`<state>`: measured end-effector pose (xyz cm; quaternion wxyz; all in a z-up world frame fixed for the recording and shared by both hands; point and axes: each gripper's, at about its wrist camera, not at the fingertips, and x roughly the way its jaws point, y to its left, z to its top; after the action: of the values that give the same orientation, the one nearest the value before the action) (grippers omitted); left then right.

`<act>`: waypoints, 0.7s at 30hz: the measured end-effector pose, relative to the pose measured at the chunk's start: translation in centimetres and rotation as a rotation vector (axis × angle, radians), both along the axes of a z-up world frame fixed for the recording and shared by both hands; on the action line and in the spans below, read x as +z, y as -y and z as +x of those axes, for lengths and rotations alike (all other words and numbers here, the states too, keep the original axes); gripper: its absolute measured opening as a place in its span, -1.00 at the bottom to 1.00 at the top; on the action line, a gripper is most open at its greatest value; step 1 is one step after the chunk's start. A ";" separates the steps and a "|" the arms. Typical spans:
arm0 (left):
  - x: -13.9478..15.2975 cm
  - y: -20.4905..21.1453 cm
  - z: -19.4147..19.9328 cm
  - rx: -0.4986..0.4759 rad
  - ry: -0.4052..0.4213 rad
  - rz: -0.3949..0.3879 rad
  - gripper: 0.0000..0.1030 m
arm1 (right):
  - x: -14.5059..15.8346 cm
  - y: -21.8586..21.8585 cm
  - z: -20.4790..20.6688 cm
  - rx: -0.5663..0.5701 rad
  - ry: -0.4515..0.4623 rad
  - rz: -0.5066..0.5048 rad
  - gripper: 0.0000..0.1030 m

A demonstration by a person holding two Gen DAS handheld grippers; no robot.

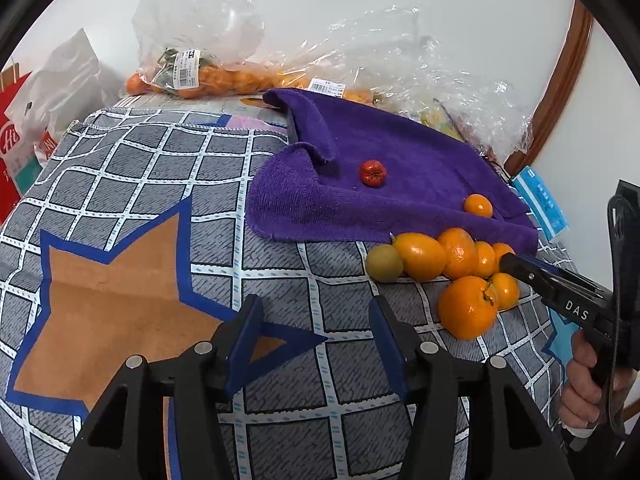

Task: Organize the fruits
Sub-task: 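Withdraw both open tools back toward the fruit row, then close the right tool on the large orange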

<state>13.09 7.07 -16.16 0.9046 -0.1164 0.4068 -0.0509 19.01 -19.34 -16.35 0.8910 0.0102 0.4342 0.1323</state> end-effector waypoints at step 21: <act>0.1 0.0 -0.2 -0.020 0.023 -0.053 0.04 | 0.2 3.0 0.0 -0.004 -0.013 0.077 -0.24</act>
<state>12.84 7.12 -16.01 0.9053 -0.1355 0.3962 -0.0720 19.03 -22.33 -16.20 0.8874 0.0463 0.4344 0.1472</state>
